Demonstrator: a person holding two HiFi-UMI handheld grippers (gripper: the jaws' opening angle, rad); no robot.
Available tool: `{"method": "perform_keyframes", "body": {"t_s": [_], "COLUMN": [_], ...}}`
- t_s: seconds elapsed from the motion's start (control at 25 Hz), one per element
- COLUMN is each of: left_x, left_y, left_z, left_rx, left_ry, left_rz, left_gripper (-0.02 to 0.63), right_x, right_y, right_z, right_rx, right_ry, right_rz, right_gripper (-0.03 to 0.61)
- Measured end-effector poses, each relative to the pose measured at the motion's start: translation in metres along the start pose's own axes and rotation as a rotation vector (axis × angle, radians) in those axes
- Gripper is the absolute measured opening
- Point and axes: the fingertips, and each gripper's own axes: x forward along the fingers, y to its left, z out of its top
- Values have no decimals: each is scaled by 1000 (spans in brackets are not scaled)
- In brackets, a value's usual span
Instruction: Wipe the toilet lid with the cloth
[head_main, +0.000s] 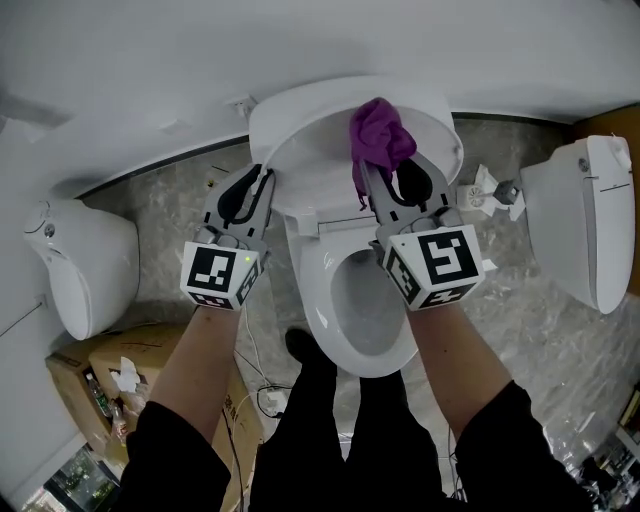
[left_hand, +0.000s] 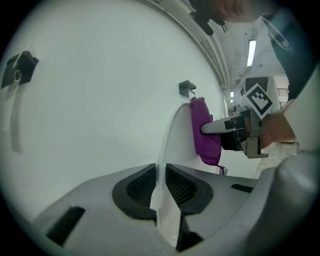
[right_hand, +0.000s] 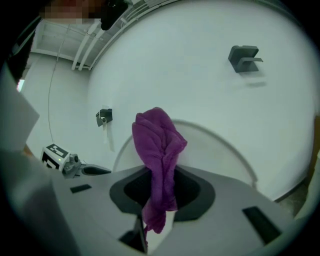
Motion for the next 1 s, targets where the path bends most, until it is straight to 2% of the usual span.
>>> {"method": "perform_keyframes", "body": {"t_s": [0.24, 0.4, 0.64, 1.0], "left_x": [0, -1, 1, 3], "left_y": [2, 1, 0, -3], "left_z": [2, 1, 3, 4], "left_rx": [-11, -21, -12, -23], "left_ry": [-20, -30, -31, -54], "left_rz": [26, 34, -13, -114], "left_gripper": [72, 72, 72, 74], "right_x": [-21, -25, -4, 34], "right_y": [-47, -53, -17, 67], "right_z": [-2, -6, -19, -33], "right_rx": [5, -14, -18, -29], "right_ry": [-17, -33, -30, -13], "right_rz": [-52, -91, -121, -89], "right_gripper": [100, 100, 100, 100]}}
